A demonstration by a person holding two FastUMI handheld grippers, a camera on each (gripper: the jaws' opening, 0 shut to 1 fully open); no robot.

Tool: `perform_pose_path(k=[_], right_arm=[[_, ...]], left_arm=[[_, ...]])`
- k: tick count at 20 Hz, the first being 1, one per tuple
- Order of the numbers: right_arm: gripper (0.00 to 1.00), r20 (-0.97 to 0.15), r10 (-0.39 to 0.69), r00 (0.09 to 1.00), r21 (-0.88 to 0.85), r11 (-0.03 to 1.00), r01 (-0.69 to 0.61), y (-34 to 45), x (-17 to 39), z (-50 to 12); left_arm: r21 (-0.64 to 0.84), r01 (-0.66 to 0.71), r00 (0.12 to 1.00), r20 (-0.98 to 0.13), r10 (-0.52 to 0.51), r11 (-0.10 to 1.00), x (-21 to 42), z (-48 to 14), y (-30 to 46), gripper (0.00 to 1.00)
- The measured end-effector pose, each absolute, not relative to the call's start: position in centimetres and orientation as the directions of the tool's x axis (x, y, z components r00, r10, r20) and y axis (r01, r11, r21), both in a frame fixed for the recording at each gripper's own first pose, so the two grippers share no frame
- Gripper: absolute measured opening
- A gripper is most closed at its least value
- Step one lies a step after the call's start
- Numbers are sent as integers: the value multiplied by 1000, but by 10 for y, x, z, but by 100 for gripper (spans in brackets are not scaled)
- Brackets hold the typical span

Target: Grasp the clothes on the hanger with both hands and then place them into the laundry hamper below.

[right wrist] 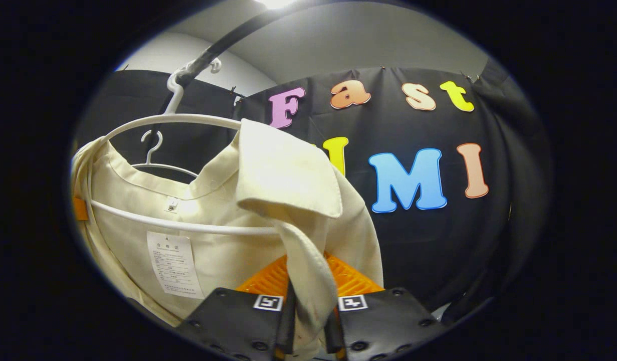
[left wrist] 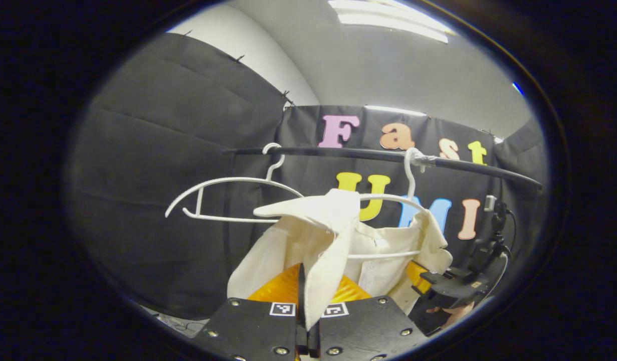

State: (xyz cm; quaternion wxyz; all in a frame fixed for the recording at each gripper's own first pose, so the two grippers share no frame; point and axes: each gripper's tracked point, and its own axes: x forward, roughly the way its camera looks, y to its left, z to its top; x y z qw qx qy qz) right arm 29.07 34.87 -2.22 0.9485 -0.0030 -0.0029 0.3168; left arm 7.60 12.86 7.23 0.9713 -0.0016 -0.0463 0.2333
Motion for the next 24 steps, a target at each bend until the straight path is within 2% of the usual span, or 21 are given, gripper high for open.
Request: perform_pose_path(k=[1, 2, 3, 4, 7, 8, 18, 24], right_arm=[[12, 23, 614, 789, 10, 789, -615, 350, 290, -18], [5, 24, 626, 780, 27, 779, -626, 350, 290, -16], [2, 20, 631, 776, 22, 775, -631, 351, 292, -17], [5, 20, 623, 782, 4, 782, -623, 349, 297, -15], [6, 65, 572, 818, -26, 820, -571, 332, 308, 0], [2, 81, 556, 827, -35, 831, -555, 329, 312, 5], [2, 203, 435, 878, -87, 901, -426, 304, 350, 42], [2, 265, 391, 882, -126, 920, -370, 293, 365, 60]], left_arm=[[-18, -453, 887, 89, 453, 891, 76, 72, 131, 3], [-11, -453, 888, 88, 452, 892, 76, 73, 134, 3], [-7, -453, 887, 90, 452, 891, 76, 74, 135, 3], [-5, -454, 887, 91, 452, 891, 75, 75, 137, 3], [2, -461, 883, 98, 459, 887, 71, 80, 149, 4], [1, -468, 879, 99, 466, 884, 67, 81, 154, 4], [-44, -510, 852, 114, 511, 859, 35, 93, 208, 3], [-26, -487, 867, 100, 487, 873, 44, 93, 222, 4]])
